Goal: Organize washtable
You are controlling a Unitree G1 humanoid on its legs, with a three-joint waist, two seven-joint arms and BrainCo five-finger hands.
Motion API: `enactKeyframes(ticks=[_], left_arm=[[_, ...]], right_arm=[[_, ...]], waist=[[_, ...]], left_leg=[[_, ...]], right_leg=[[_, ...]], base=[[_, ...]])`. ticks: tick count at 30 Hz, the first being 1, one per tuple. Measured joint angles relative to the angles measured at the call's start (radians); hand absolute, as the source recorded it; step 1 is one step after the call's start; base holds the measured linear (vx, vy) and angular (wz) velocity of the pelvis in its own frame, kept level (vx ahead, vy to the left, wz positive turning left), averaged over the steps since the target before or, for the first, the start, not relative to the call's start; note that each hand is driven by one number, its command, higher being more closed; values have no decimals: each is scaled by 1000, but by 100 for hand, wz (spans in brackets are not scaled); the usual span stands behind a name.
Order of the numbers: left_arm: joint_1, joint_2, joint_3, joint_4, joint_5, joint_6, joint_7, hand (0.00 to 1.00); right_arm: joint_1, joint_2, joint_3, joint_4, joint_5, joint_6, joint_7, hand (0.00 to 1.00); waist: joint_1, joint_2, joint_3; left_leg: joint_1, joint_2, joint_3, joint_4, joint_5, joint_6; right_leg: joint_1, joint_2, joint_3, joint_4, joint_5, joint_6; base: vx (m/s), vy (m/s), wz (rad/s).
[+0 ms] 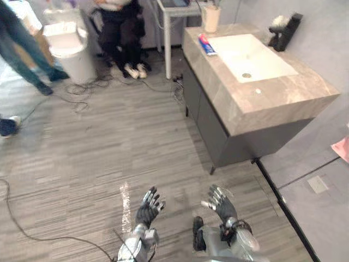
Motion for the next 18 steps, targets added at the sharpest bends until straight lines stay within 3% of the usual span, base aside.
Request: enactKeyframes(ticks=[1, 2, 3, 4, 6, 8, 11, 12, 13, 14, 15, 16, 17, 18], left_arm=[[-6, -10, -5, 7, -2, 4, -18, 0], [-12, -10, -5, 8, -2, 5, -24, 0], [-19, -4, -4, 9, 0, 5, -30, 0], [-24, 2, 7, 9, 1, 4, -41, 0], [-26, 4, 29, 10, 0, 4, -44, 0], [-25, 8, 49, 10, 0, 5, -43, 0], [-26, 7, 65, 5, 0, 6, -44, 0], [-27, 4, 62, -7, 0, 6, -46, 0], [-23, 4, 59, -26, 0, 5, -49, 0], [-22, 3, 59, -33, 0, 4, -52, 0], [-12, -9, 47, -36, 2, 2, -54, 0], [-10, -28, 38, -26, 3, 3, -54, 0], [-19, 6, 35, -20, 4, 8, -52, 0], [-13, 22, 36, -30, 4, 4, -52, 0]], right_arm=[[-2, -5, 1, -17, 24, -10, 3, 0], [-16, -6, -4, -17, 30, -11, 2, 0], [-39, -9, -6, -17, 33, -19, 1, 0], [-47, -9, -5, -17, 30, -33, 2, 0], [-56, -8, -3, -15, -2, -46, 3, 0], [-73, -7, 6, -5, -24, -46, 9, 0], [-79, -5, 8, 1, -57, -47, 31, 0], [-77, -7, 9, 2, -67, -48, 40, 0], [-77, -12, 11, 3, -77, -48, 46, 0], [-77, -16, 13, 2, -79, -50, 47, 0], [-76, -36, 14, 3, -87, -50, 47, 0], [-80, -58, 10, 23, -90, -50, 48, 0], [-64, -23, 10, 67, -91, -39, 46, 0], [-52, -12, 21, 69, -92, -39, 48, 0]], waist=[[8, 14, 2], [9, 13, 2], [8, 1, 6], [15, -19, 13], [36, -28, 15], [49, -29, 15], [57, -45, 23], [53, -49, 23], [50, -45, 19], [48, -39, 18], [35, 5, 10], [33, 36, 13], [29, -23, 1], [32, -44, 3]], left_leg=[[-55, 30, -18, 204, 63, -31], [-83, 41, -11, 293, 59, -24], [-120, 57, 48, 414, 38, 12], [-139, 82, 133, 462, 3, 70], [-152, 119, 224, 423, -43, 134], [-157, 128, 262, 280, -58, 144], [-169, 97, 272, -70, -48, 120], [-167, 71, 241, -229, -24, 83], [-162, 41, 181, -387, 17, 32], [-152, 30, 143, -472, 48, 18], [-147, 28, 50, -585, 149, 12], [-147, 38, -8, -585, 234, -103], [-134, -26, -6, -553, 188, -76], [-132, -54, -2, -532, 173, -76]], right_leg=[[53, 35, 18, -16, -18, -25], [81, 47, 29, -30, -22, -30], [148, 55, 60, -73, -24, -33], [221, 54, 103, -125, -24, -33], [297, 53, 166, -183, -23, -33], [335, 39, 210, -198, -23, -33], [377, -20, 245, -208, -24, -32], [384, -49, 246, -207, -30, -22], [383, -80, 249, -200, -56, 22], [383, -93, 249, -194, -79, 60], [381, -91, 251, -182, -130, 138], [384, -85, 252, -167, -168, 176], [376, -141, 245, -128, -177, 184], [373, -169, 245, -112, -184, 193]], base=[[633, -72, -109], [674, -55, -95], [639, -50, -76], [519, -47, -68], [440, 57, -73], [415, 165, -78], [281, 253, -52], [234, 313, -42], [232, 339, -44], [232, 397, -46], [247, 469, -40], [268, 557, -32], [216, 454, -18], [188, 357, -17]])
